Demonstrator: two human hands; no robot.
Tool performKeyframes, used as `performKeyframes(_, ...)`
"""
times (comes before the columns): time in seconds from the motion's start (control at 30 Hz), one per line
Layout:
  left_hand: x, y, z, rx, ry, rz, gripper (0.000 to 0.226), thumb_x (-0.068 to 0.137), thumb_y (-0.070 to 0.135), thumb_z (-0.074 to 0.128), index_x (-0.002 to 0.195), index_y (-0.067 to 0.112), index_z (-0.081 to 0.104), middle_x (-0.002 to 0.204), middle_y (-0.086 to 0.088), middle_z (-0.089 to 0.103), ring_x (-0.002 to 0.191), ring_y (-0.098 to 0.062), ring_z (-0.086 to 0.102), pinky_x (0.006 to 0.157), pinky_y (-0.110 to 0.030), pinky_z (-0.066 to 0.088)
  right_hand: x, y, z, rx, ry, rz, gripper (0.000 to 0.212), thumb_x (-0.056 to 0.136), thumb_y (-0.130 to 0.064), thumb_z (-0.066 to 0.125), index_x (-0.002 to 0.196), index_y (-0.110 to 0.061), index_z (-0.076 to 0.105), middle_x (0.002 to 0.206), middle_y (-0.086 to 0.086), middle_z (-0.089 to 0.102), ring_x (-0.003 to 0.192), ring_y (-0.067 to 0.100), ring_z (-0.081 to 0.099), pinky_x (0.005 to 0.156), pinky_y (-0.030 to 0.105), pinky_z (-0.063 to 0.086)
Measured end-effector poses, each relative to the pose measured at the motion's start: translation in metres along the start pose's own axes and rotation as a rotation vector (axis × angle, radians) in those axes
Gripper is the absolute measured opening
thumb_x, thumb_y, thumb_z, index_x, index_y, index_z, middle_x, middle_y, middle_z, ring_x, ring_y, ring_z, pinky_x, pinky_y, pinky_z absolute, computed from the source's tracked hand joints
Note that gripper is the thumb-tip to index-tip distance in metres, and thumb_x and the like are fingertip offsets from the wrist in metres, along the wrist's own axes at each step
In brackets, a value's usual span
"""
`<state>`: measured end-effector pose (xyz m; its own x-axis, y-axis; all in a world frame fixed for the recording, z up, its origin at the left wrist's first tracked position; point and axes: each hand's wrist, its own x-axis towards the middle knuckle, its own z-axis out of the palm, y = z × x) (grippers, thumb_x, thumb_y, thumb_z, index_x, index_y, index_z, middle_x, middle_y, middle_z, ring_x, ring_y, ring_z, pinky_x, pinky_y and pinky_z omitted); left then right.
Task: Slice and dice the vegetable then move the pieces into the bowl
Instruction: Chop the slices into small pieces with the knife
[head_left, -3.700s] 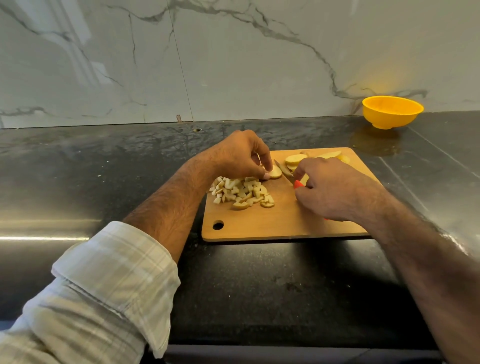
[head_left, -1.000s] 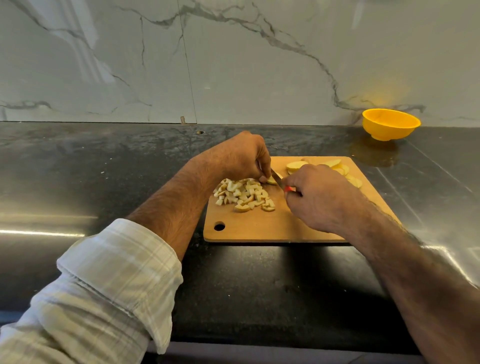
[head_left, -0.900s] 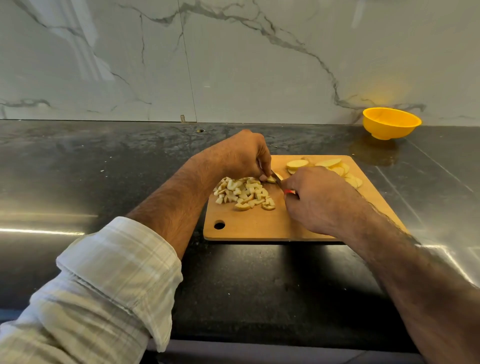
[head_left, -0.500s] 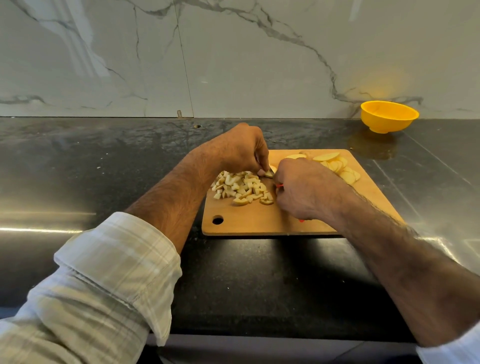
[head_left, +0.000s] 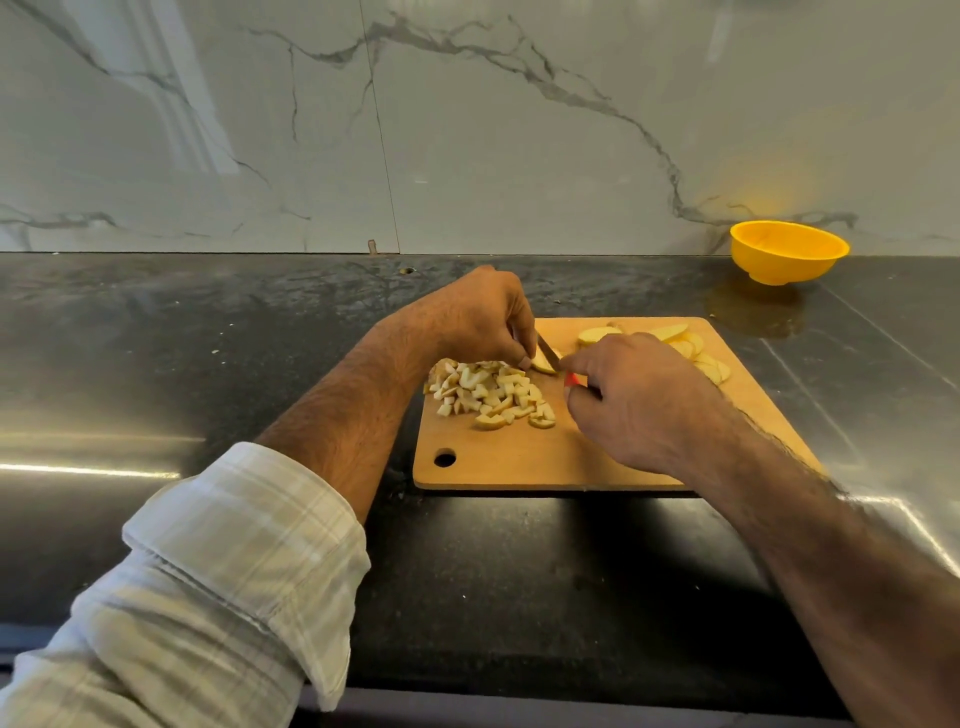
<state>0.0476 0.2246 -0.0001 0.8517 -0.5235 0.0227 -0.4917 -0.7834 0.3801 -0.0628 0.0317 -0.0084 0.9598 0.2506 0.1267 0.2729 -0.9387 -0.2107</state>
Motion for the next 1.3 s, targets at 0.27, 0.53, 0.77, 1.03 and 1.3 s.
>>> performKeyframes(0.27,0.002,-0.002,0.002,-0.031,0.0,-0.013,0.008,0.087,0.019,0.086,0.091,0.025,0.085,0.091,0.011,0.076,0.09,-0.005,0.07,0.08,-0.024,0.055,0.001,-0.009,0.003,-0.072,-0.073,0.002,0.02,0.096,-0.033,0.056,0.109,-0.025,0.069,0.083,-0.009,0.057,0.079,0.011,0.055,0.063,0.031,0.047)
performKeyframes(0.53,0.002,0.001,0.002,-0.06,0.017,-0.044,0.008,0.085,0.018,0.088,0.087,0.024,0.084,0.088,0.01,0.078,0.086,-0.004,0.072,0.081,-0.026,0.059,0.011,-0.016,-0.008,-0.08,-0.14,0.045,0.033,0.094,-0.03,0.064,0.126,-0.026,0.068,0.095,-0.005,0.06,0.085,0.015,0.058,0.067,0.031,0.05)
performKeyframes(0.77,0.001,0.0,0.002,-0.005,0.009,-0.01,0.009,0.086,0.021,0.087,0.09,0.027,0.081,0.091,0.013,0.075,0.09,-0.003,0.07,0.083,-0.029,0.06,0.015,-0.005,0.0,-0.001,-0.036,0.049,0.029,0.099,-0.036,0.056,0.122,-0.027,0.071,0.109,-0.005,0.07,0.095,0.015,0.062,0.084,0.04,0.059)
performKeyframes(1.03,0.0,0.008,0.006,-0.025,0.005,0.088,0.011,0.094,0.026,0.079,0.104,0.029,0.077,0.114,0.011,0.064,0.107,-0.006,0.061,0.088,-0.032,0.054,0.005,0.025,-0.019,0.124,0.096,0.192,0.034,0.1,-0.032,0.064,0.133,-0.027,0.071,0.123,0.0,0.072,0.099,0.017,0.065,0.085,0.038,0.062)
performKeyframes(1.3,0.0,0.007,0.008,0.011,-0.019,0.113,0.013,0.098,0.03,0.075,0.109,0.035,0.078,0.122,0.011,0.061,0.114,-0.008,0.057,0.092,-0.032,0.05,0.007,0.023,-0.018,0.125,0.013,0.215,0.035,0.1,-0.035,0.065,0.134,-0.027,0.069,0.126,0.001,0.069,0.104,0.018,0.064,0.087,0.038,0.061)
